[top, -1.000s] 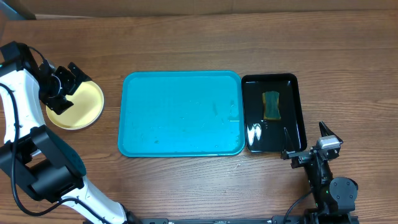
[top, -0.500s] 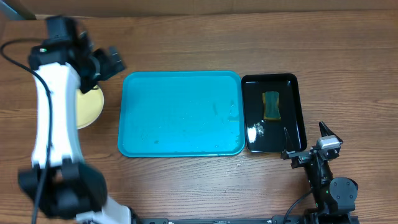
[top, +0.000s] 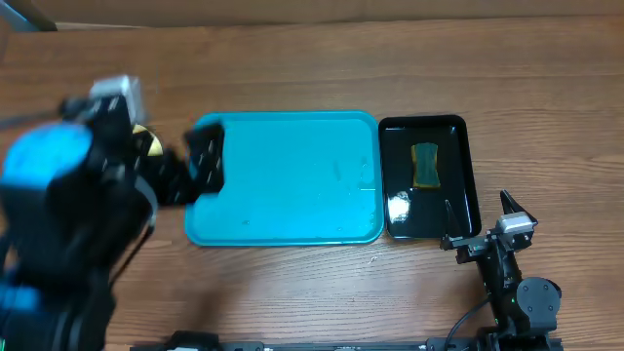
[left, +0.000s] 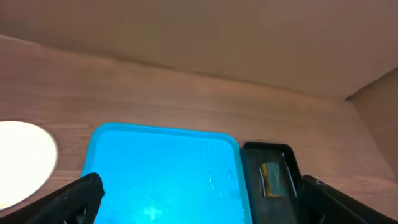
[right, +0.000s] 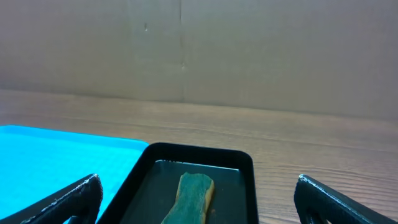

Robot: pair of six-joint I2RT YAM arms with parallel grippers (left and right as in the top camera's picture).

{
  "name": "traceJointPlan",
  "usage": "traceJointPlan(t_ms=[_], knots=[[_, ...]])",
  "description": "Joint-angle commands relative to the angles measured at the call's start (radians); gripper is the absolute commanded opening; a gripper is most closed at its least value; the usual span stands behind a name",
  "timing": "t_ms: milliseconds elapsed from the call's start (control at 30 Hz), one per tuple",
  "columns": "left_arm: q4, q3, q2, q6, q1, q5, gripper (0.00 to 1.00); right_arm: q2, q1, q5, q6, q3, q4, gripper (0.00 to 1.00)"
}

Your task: Clean dirty plates on tray and stack at the side

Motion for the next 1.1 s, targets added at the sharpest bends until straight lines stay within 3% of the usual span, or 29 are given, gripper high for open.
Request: traceJointPlan(t_ms=[0, 133, 267, 633, 700, 833, 1067], knots=[[-0.034, -0.116, -0.151, 0.048, 0.021, -0.069, 1.0, -0.01, -0.005, -0.006, 0.006, -0.01, 0.005, 1.0], [0.021, -0.366, -0.371, 0.048, 0.026, -0.072, 1.0, -0.01, -0.005, -0.006, 0.006, -0.01, 0.005, 1.0], [0.198, -0.602, -0.57, 0.048, 0.029, -0.108, 1.0, -0.01, -0.005, -0.006, 0.006, -0.01, 0.005, 1.0], [1.278, -1.244, -0.966, 0.035, 0.093, -0.08, 1.0, -0.01, -0.005, -0.006, 0.006, -0.01, 0.005, 1.0], [1.396, -1.342, -1.007, 0.028, 0.1, -0.072, 1.0, -0.01, -0.005, -0.006, 0.006, -0.01, 0.005, 1.0], [1.502, -1.5, -1.049, 0.016, 0.118, -0.071, 1.0, -0.01, -0.005, -0.006, 0.006, -0.01, 0.005, 1.0], [1.495, -1.687, -1.049, 0.01, 0.139, -0.071, 1.0, -0.01, -0.005, -0.006, 0.006, -0.01, 0.005, 1.0]])
